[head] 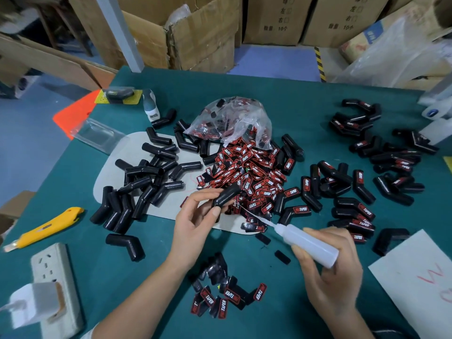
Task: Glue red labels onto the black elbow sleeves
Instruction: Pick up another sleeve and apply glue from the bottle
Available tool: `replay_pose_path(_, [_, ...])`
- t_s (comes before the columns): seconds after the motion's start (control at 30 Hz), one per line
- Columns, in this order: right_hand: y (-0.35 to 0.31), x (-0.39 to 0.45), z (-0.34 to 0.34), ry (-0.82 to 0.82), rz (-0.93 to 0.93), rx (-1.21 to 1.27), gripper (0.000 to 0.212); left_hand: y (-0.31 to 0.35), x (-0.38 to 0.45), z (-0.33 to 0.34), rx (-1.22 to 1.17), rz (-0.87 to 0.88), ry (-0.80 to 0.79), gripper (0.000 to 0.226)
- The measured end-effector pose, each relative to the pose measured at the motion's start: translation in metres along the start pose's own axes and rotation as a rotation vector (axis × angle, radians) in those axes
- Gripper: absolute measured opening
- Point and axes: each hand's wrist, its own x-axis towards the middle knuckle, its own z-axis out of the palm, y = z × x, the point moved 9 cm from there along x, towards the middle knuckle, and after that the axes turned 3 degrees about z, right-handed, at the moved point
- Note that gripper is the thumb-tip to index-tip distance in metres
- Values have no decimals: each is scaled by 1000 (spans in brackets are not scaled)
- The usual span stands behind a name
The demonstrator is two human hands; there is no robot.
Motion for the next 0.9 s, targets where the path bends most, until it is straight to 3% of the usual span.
replay_pose_path(0.23, [-7,-6,1,12,-23,9,35,-6,-8,-2,11,0,11,20])
replay_pose_path(0.9, [-18,-8,0,1,-67,6,21,-4,-11,1,-50,1,-15,20])
